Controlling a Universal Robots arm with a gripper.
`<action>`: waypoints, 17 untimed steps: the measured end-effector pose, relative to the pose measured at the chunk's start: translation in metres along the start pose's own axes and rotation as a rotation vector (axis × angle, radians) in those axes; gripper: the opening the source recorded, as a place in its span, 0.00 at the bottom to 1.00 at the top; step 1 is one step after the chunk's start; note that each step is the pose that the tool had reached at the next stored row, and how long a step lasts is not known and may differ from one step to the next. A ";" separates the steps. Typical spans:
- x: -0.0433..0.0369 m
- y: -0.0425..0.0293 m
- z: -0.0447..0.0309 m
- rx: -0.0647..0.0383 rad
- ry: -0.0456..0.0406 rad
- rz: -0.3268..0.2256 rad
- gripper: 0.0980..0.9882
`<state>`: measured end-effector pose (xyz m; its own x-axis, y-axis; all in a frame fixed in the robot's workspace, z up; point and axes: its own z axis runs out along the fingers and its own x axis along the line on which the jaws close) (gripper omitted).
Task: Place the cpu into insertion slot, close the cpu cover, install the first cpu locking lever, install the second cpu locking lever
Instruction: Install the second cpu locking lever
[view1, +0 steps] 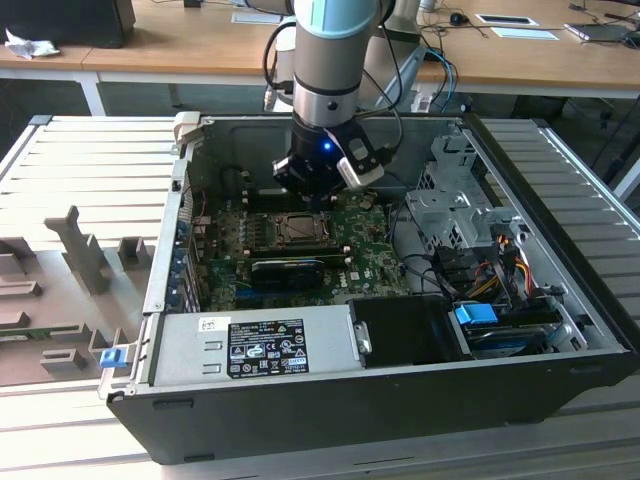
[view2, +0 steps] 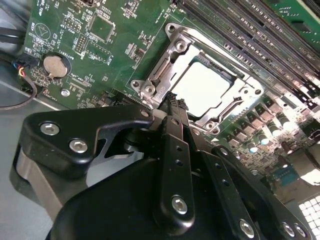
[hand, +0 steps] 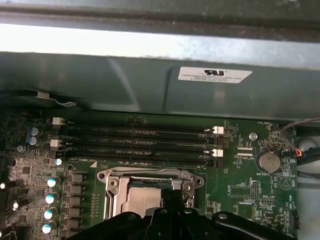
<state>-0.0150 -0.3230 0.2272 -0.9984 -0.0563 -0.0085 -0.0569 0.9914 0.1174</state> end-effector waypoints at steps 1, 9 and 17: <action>0.0001 -0.0011 -0.0001 0.000 0.0000 0.000 0.01; 0.0003 -0.0060 -0.0012 0.000 0.0001 0.000 0.01; 0.0002 -0.0055 -0.0093 0.000 0.0000 0.000 0.01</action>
<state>-0.0150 -0.3296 0.2358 -0.9984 -0.0565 -0.0086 -0.0572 0.9914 0.1176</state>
